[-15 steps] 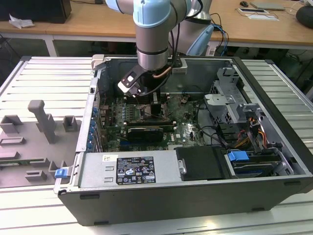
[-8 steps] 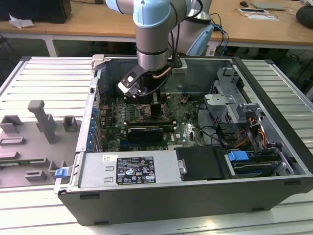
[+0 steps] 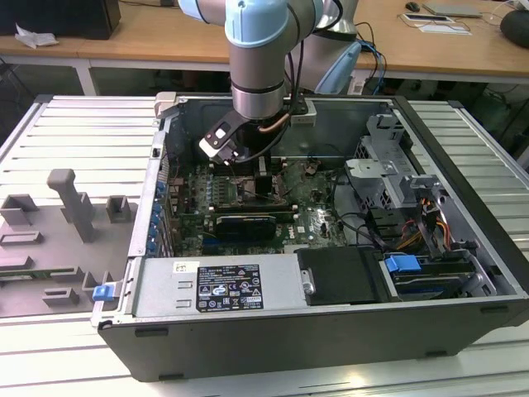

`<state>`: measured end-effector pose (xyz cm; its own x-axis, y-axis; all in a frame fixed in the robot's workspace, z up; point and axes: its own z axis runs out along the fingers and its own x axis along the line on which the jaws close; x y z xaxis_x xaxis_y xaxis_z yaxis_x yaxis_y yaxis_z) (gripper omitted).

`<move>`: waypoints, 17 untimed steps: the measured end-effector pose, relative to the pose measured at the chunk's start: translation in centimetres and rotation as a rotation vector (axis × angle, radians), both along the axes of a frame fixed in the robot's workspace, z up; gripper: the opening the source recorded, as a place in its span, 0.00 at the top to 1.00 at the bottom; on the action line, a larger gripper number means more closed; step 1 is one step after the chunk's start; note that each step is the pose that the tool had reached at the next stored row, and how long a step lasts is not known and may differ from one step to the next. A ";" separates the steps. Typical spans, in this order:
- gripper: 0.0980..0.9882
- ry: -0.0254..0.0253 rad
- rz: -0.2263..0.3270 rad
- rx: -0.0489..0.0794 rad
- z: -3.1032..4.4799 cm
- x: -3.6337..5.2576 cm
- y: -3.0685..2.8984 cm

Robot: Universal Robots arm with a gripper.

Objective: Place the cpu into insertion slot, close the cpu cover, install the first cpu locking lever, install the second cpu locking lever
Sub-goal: 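Place the cpu into insertion slot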

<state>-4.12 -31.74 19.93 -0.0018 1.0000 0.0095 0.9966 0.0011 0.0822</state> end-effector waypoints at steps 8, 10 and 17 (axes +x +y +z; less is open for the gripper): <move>0.43 0.0002 0.000 0.000 0.44 0.00 0.00; 0.43 0.0002 0.000 0.000 0.61 0.00 -0.01; 0.72 0.0001 -0.002 0.000 0.97 0.00 0.00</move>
<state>-4.12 -31.75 20.89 -0.0003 1.0000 0.0098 0.9966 -0.0005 0.0821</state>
